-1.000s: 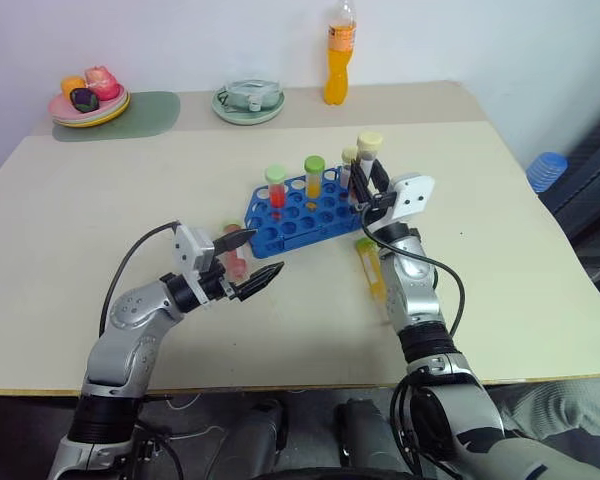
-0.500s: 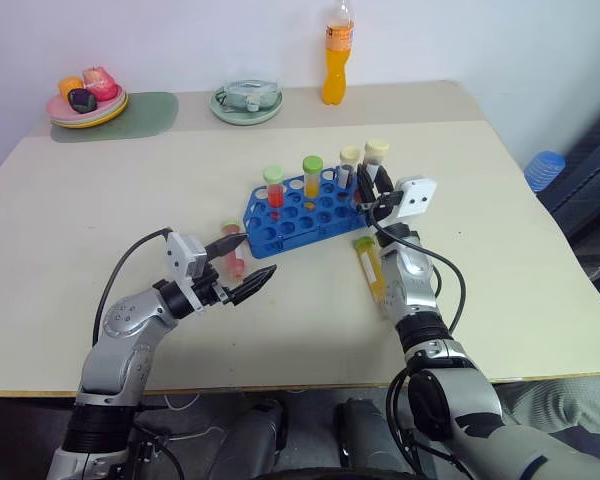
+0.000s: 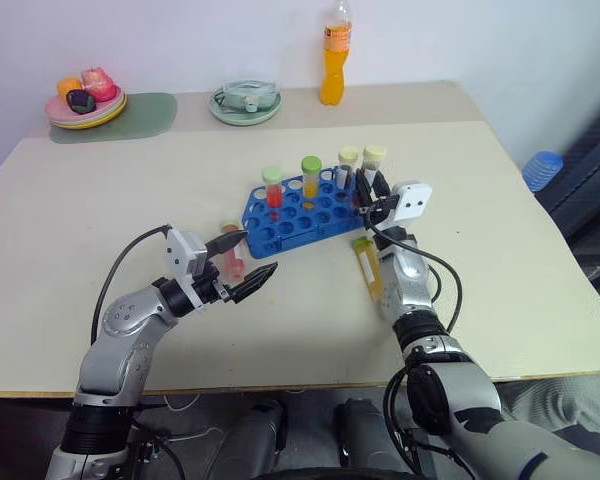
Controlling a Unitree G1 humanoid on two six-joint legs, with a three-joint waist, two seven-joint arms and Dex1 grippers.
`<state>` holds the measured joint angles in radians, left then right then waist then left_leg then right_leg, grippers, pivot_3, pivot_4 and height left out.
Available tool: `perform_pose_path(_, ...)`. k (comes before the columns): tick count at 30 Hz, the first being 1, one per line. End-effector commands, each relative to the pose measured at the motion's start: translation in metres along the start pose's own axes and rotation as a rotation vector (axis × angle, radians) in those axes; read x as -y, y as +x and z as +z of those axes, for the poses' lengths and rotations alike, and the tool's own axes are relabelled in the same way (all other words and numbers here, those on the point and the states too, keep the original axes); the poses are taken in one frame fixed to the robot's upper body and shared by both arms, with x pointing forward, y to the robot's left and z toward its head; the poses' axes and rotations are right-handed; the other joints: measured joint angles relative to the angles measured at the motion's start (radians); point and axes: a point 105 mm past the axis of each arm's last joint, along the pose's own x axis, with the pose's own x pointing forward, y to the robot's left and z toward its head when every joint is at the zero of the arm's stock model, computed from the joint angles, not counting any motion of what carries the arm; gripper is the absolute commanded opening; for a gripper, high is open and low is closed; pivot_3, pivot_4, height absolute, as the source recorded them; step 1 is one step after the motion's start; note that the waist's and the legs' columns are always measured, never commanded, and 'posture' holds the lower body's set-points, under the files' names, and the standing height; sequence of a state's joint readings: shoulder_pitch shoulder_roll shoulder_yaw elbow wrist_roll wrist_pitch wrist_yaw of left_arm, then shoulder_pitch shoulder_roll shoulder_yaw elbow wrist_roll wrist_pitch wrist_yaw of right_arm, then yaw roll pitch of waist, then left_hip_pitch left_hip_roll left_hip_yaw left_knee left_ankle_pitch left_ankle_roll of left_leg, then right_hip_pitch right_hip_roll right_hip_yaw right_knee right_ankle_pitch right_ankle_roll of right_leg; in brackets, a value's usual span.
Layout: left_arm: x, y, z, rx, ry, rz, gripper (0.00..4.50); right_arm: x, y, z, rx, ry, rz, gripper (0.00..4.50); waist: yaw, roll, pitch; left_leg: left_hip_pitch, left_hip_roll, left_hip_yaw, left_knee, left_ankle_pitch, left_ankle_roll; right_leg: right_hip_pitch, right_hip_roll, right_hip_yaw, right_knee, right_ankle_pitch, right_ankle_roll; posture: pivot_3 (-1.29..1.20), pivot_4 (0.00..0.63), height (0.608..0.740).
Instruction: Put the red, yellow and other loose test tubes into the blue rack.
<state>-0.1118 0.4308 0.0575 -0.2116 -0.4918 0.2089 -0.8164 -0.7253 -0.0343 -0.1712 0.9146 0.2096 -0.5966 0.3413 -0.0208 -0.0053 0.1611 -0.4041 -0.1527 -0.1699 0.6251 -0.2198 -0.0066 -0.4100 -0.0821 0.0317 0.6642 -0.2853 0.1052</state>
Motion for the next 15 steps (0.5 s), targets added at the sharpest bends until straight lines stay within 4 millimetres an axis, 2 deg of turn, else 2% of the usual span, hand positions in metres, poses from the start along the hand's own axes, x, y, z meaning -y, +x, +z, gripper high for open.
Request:
perform_pose_path(1,-0.001,-0.001,0.017,0.046,0.044,-0.001,4.5,-0.001,-0.001,-0.008,-0.022,0.005,-0.017,0.74,0.0,0.0,0.0,0.001,0.0,0.0,0.0,0.0,0.0,0.001,0.0,0.0,0.0,0.0,0.0,0.0,0.15,0.74)
perform_pose_path(3,-0.001,-0.002,0.017,0.045,0.045,0.0,4.5,-0.005,-0.003,-0.01,-0.019,0.012,0.005,0.74,0.0,0.0,0.0,0.003,0.001,0.001,-0.002,-0.001,0.002,0.002,0.001,0.001,0.0,0.001,-0.001,0.0,0.15,0.74)
perform_pose_path(9,0.0,-0.004,0.017,0.042,0.043,-0.002,4.5,-0.01,-0.005,-0.002,0.023,-0.096,0.043,3.66,-0.002,0.0,0.0,0.012,0.003,0.005,-0.011,-0.001,0.002,0.005,0.002,0.006,-0.001,0.001,-0.002,0.0,0.15,0.74)
perform_pose_path(15,0.001,-0.006,0.013,0.033,0.031,-0.04,4.5,-0.01,-0.007,0.018,0.043,-0.198,0.12,3.66,0.001,0.0,0.0,0.012,0.003,0.006,-0.012,-0.001,0.001,0.004,0.003,0.008,-0.001,0.001,-0.002,0.0,0.15,0.74)
